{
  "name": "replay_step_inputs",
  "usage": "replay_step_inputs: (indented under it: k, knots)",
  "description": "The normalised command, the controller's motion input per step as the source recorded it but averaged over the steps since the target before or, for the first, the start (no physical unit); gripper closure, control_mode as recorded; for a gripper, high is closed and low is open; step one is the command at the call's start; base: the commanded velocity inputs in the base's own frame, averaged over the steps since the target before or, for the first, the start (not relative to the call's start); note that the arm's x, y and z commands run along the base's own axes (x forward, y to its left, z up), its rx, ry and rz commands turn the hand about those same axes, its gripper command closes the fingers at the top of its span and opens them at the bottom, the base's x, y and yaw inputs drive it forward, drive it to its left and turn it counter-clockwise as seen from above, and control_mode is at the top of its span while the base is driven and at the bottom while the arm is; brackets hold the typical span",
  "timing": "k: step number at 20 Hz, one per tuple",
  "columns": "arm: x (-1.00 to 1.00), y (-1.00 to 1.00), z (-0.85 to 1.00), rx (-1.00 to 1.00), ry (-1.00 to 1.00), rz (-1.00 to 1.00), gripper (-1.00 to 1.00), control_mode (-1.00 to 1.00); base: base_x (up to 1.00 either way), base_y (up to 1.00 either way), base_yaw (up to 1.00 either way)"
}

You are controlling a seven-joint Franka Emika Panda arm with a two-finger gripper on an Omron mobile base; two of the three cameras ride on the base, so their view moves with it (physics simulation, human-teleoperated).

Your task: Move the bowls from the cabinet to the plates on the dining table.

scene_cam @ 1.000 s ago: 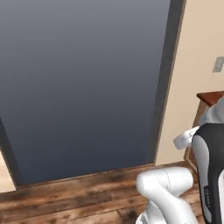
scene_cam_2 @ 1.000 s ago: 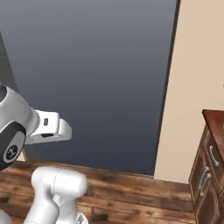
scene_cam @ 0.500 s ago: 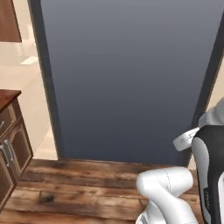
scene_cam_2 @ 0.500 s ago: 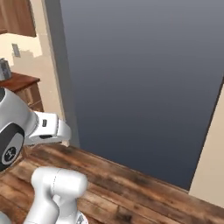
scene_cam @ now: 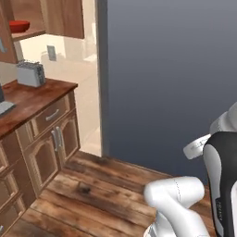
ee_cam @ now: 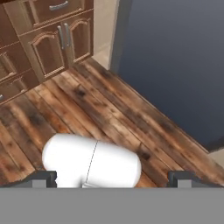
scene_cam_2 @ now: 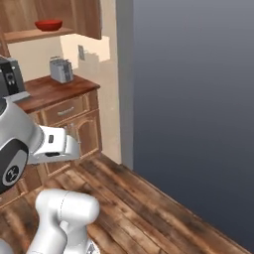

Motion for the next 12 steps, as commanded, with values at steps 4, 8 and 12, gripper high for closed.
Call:
replay_step_inputs:
  k: [4, 8, 12]
  knots:
    - [0.0, 0.0, 0.0, 0.0, 0.0, 0.0, -1.0, 1.0, 0.15, -0.01, 0.45]
    - [0.0, 0.0, 0.0, 0.0, 0.0, 0.0, -1.0, 1.0, 0.2, 0.0, 0.4]
    - [0.0, 0.0, 0.0, 0.0, 0.0, 0.0, -1.0, 1.0, 0.25, -0.01, 0.33]
